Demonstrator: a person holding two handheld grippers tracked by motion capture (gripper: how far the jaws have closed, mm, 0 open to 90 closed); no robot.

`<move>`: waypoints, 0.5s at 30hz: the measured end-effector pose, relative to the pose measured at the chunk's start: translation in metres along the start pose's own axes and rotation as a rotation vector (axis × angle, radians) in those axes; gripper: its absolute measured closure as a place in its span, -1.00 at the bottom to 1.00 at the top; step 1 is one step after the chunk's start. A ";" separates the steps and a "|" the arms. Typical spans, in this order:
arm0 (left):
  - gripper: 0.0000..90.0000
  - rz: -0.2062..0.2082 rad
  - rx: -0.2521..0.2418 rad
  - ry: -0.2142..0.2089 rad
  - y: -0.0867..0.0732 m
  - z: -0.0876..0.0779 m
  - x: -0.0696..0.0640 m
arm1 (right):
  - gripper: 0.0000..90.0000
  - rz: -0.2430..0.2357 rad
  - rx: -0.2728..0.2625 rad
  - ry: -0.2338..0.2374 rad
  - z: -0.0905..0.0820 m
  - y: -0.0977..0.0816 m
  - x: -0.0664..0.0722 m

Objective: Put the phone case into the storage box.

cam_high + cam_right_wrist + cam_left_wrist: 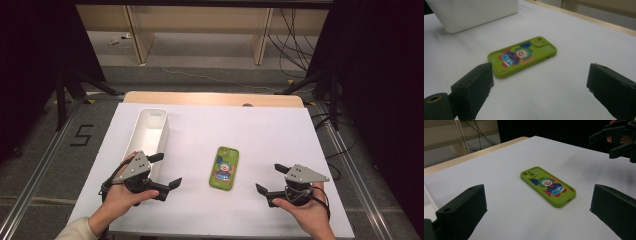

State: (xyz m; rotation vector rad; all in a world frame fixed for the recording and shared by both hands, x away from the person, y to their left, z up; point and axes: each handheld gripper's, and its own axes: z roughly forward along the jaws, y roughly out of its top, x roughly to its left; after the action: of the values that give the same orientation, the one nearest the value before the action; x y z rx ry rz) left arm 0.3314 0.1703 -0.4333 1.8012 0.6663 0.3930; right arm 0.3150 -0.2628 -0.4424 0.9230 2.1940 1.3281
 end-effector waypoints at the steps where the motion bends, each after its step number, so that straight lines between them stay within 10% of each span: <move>1: -1.00 0.000 0.000 0.000 0.000 0.000 0.000 | -0.82 0.000 0.000 0.000 0.000 0.000 0.000; 15: -1.00 0.004 -0.002 0.000 0.000 0.000 0.000 | -0.81 -0.004 -0.006 0.002 0.000 0.001 0.002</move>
State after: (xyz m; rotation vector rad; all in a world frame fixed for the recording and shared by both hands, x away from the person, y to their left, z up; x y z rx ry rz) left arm 0.3311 0.1701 -0.4329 1.8005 0.6626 0.3966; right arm 0.3141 -0.2605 -0.4413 0.9148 2.1917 1.3334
